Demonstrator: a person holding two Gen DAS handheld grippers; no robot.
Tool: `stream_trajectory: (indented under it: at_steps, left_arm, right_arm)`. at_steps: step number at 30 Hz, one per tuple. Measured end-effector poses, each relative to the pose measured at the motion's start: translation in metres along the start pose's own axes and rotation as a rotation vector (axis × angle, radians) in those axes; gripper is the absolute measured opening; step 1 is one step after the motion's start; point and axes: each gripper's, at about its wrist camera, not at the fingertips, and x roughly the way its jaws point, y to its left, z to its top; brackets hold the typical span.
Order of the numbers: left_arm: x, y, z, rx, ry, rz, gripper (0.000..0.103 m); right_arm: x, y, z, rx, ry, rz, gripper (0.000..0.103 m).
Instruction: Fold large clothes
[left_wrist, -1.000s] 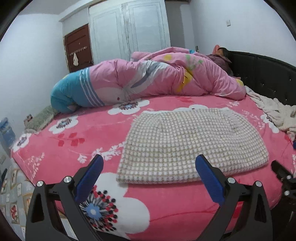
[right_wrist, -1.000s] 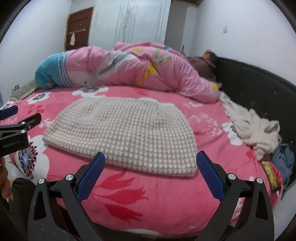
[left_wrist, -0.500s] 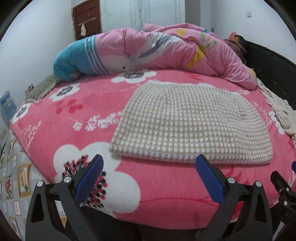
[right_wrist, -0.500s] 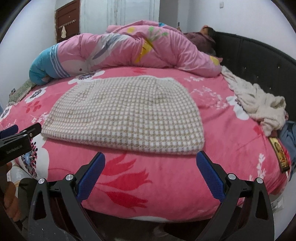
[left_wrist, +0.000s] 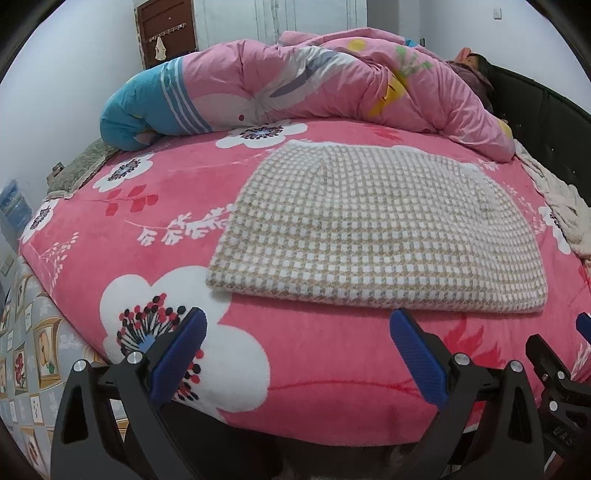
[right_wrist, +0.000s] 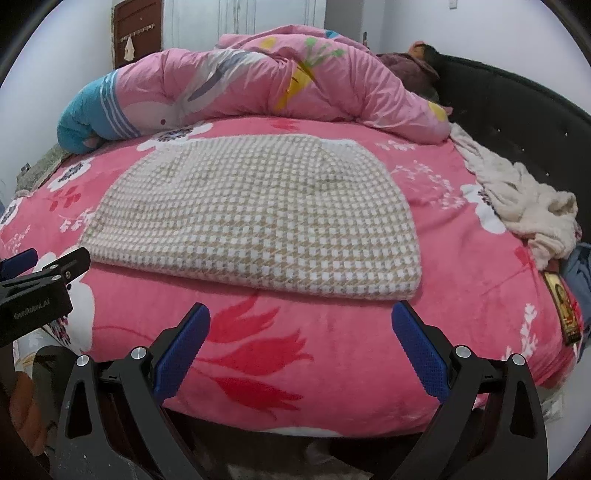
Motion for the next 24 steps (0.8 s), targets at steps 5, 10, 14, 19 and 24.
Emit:
stream_trajectory:
  at_steps: [5,10,14,19,24]
  left_arm:
    - [0.004,0.0005,-0.0006,0.004,0.011,0.001,0.098]
    - [0.0057,0.0002,-0.0009,0.011,0.016,0.003,0.098]
    - [0.0053,-0.0007,-0.0013,0.015,0.019,0.001,0.098]
    - [0.005,-0.0023,-0.0031,0.02,0.024,-0.003,0.098]
    - [0.0047,-0.0026,-0.004,0.022,0.027,-0.005,0.098]
  right_arm:
    - [0.0028,0.0008,-0.0002,-0.002,0.009,-0.004,0.095]
    - [0.0046,0.0006,-0.0007,-0.003,0.014,-0.007,0.095]
    - [0.0049,0.0,-0.0008,-0.002,0.016,-0.008,0.095]
    - [0.004,-0.0024,-0.0008,0.0,0.015,-0.009,0.095]
    - [0.0023,-0.0029,-0.0009,0.002,0.012,-0.008,0.095]
